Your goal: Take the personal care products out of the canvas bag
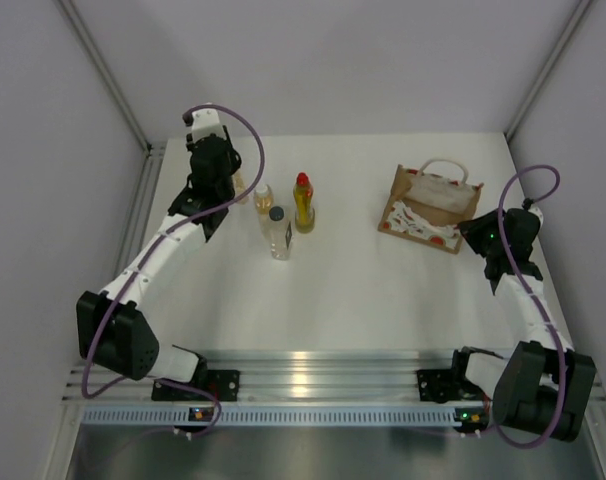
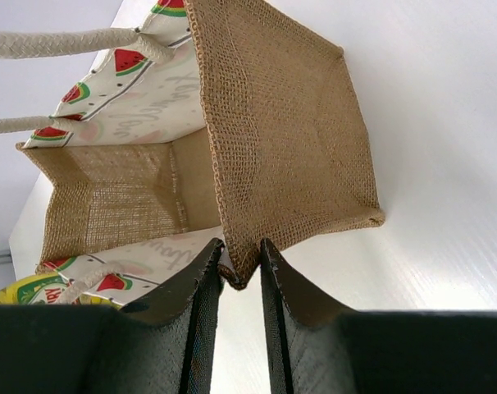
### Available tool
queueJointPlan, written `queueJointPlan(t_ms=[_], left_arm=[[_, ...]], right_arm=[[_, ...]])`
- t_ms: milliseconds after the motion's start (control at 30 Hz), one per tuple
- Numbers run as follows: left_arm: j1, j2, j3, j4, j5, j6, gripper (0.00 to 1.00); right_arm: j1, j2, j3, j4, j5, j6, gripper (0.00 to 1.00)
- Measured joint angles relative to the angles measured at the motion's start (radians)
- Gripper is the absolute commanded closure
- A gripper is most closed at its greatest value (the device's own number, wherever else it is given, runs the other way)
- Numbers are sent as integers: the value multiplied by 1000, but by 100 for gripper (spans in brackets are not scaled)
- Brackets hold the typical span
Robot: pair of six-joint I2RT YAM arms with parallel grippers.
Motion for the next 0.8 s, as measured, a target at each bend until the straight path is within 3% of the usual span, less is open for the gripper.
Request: queueJointPlan(t_ms=[300,800], left_arm=[[-3,-139,-333,94,-60,-6,100],[-28,-233,-627,285,-71,-59,100]], right_arm=[[-1,0,0,0,-6,0,77],[-1,-1,0,0,-10,-1,76]])
